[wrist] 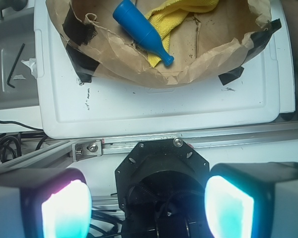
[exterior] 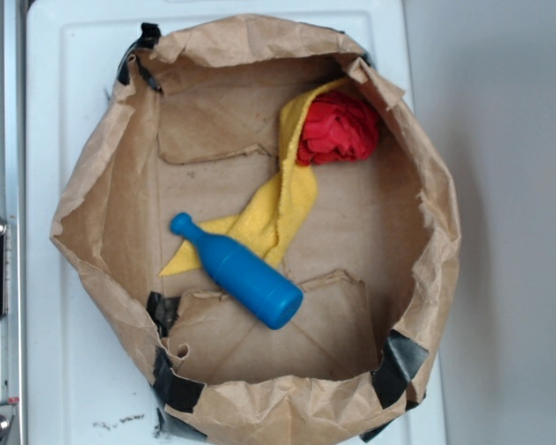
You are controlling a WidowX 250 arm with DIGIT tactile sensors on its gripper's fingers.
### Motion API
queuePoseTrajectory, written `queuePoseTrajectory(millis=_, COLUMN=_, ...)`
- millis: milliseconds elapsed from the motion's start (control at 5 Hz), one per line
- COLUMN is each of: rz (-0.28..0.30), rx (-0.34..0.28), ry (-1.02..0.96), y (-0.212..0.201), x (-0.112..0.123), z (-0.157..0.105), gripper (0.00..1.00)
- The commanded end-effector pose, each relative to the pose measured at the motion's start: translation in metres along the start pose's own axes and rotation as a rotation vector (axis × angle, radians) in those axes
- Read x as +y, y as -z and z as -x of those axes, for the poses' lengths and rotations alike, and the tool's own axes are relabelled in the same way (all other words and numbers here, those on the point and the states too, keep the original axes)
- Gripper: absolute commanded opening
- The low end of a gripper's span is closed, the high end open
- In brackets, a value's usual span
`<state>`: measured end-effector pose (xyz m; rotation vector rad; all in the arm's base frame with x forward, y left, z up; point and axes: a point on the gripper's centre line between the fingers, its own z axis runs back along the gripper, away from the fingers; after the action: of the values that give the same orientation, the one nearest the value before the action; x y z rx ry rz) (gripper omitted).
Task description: Grab the blue bottle.
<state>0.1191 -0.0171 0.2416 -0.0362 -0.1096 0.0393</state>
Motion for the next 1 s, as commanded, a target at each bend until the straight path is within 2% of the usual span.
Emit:
queuePoseTrajectory(millis=0, rz=0.000, rx=0.000, ry=0.000, y=0.000, x=0.000, z=0.000, gripper=1.00)
queuePoseTrajectory(millis=200, rz=0.025, rx=-0.076, ry=-0.049, y=0.005, x=-0.018, z=-0.044, gripper=1.00)
queuePoseTrajectory(millis=400, rz=0.088, rx=-0.126, ry=-0.012, y=0.010, x=-0.028, z=-0.083, gripper=1.00)
queuePoseTrajectory(millis=600, rz=0.170, rx=-0.132, ry=0.116, y=0.024, x=-0.018, z=-0.111, gripper=1.00)
queuePoseTrajectory(millis=800, rz=0.238, rx=-0.158, ry=0.182, y=0.033, x=0.005, z=-0.135, gripper=1.00)
